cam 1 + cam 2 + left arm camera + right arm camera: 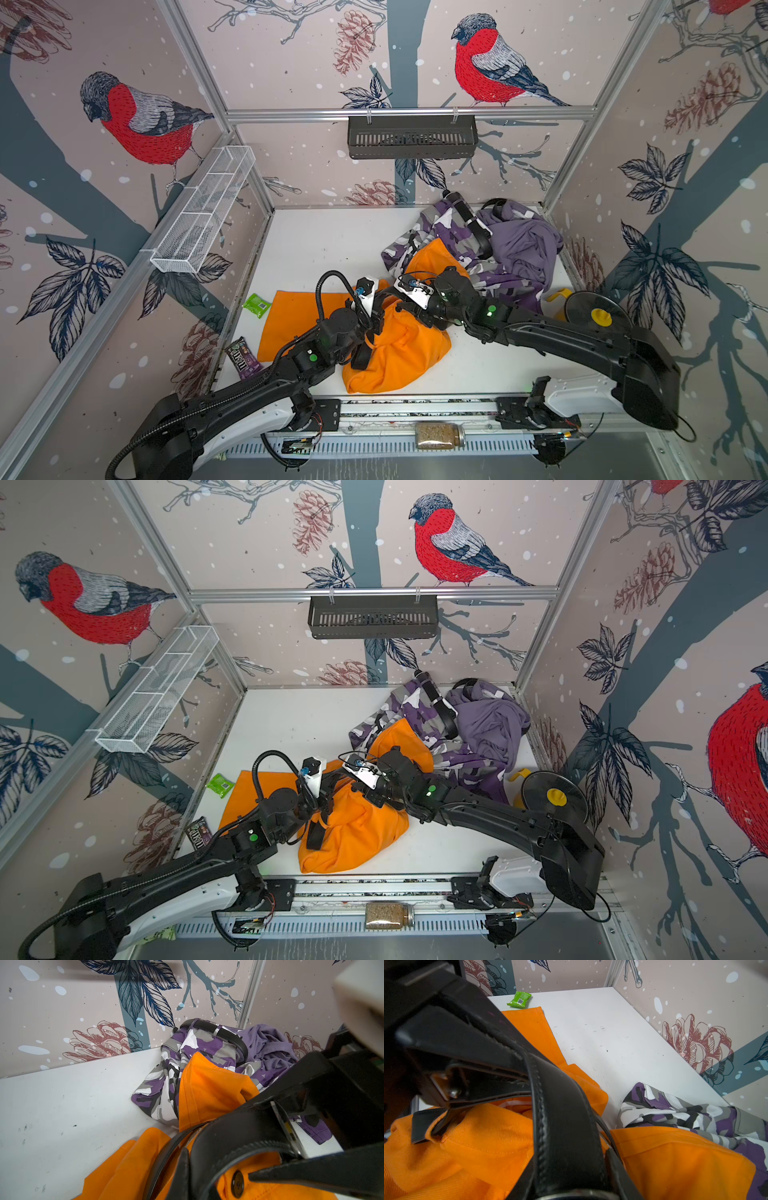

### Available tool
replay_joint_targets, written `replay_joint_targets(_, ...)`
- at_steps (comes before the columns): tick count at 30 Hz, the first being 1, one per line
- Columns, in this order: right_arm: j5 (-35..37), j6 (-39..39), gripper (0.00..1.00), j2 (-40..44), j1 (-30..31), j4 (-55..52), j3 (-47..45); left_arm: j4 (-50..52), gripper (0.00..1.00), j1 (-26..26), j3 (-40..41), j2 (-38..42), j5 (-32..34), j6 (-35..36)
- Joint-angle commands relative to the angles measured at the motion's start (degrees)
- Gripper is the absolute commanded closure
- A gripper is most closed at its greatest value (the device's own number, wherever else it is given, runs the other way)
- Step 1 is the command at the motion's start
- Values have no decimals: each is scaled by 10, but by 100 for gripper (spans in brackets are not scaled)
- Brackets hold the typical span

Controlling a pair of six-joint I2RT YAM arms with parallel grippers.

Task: Remove the belt from the trousers

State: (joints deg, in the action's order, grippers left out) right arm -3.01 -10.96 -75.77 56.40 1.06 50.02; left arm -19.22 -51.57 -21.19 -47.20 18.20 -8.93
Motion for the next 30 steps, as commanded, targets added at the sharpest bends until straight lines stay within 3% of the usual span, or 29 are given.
replay_joint_targets(1,12,-7,85,7,-4,-21,6,3,100,0,0,5,30,-6)
replay_joint_targets(4,14,-4,98,14,-10,-31,4,20,100,0,-2,7,60,-22)
replay_joint_targets(6,19,0,100,21,-16,-36,3,32,100,0,-3,11,85,-33)
replay_joint_targets(12,15,28,100,60,-42,-45,-15,58,100,1,5,13,173,-59)
replay_joint_targets(17,-1,47,100,100,-81,-61,-28,88,100,7,6,2,207,-85)
replay_joint_targets(27,-12,79,100,158,-136,-85,-57,159,100,59,-1,6,246,-139)
replay_joint_targets(30,-68,62,100,146,-138,-85,-52,138,100,61,-14,12,223,-103)
